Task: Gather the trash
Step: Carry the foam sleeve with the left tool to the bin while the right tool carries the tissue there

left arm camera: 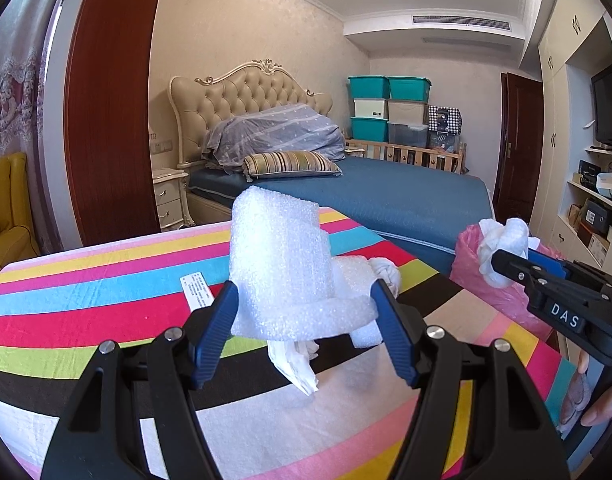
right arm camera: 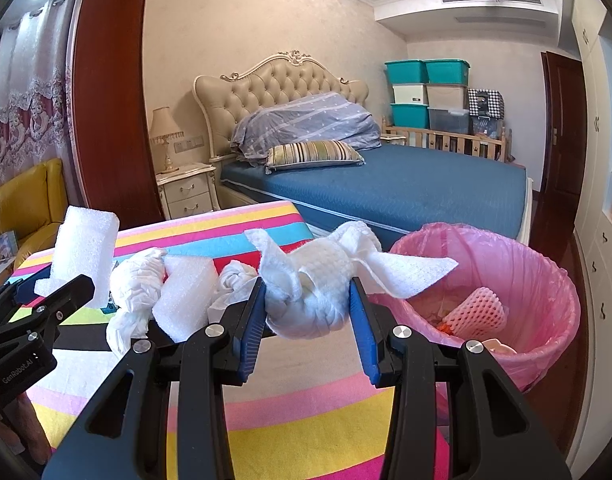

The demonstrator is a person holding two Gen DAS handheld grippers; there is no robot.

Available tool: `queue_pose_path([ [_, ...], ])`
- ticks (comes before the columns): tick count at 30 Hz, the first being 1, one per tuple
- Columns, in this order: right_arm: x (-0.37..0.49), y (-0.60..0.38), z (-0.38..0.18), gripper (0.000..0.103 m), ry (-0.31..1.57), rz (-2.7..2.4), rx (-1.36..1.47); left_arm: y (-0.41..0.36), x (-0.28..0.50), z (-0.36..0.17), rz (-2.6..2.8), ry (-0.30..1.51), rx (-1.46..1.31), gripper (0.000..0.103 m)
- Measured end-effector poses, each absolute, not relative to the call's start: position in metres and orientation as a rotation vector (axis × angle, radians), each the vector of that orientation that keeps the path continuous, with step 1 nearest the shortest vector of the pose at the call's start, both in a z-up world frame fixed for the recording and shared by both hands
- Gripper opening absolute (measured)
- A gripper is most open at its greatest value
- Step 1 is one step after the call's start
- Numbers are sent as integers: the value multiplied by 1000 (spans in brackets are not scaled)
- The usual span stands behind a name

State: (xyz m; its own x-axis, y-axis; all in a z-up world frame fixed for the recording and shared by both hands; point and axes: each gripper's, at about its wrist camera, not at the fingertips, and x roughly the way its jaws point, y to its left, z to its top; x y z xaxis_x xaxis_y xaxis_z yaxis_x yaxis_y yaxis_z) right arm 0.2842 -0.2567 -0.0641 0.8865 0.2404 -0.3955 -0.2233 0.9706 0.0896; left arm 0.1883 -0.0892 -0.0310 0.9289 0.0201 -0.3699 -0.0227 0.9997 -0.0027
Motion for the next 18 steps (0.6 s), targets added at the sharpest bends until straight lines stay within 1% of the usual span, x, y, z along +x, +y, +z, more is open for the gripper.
queue_pose_path([
  [6,279,-266,-61,40,405,247,73,-94,190,-30,-9,397,-19,66],
  [18,268,-327,-49,40,391,165,53,-153,198,-24,-159,402,54,66],
])
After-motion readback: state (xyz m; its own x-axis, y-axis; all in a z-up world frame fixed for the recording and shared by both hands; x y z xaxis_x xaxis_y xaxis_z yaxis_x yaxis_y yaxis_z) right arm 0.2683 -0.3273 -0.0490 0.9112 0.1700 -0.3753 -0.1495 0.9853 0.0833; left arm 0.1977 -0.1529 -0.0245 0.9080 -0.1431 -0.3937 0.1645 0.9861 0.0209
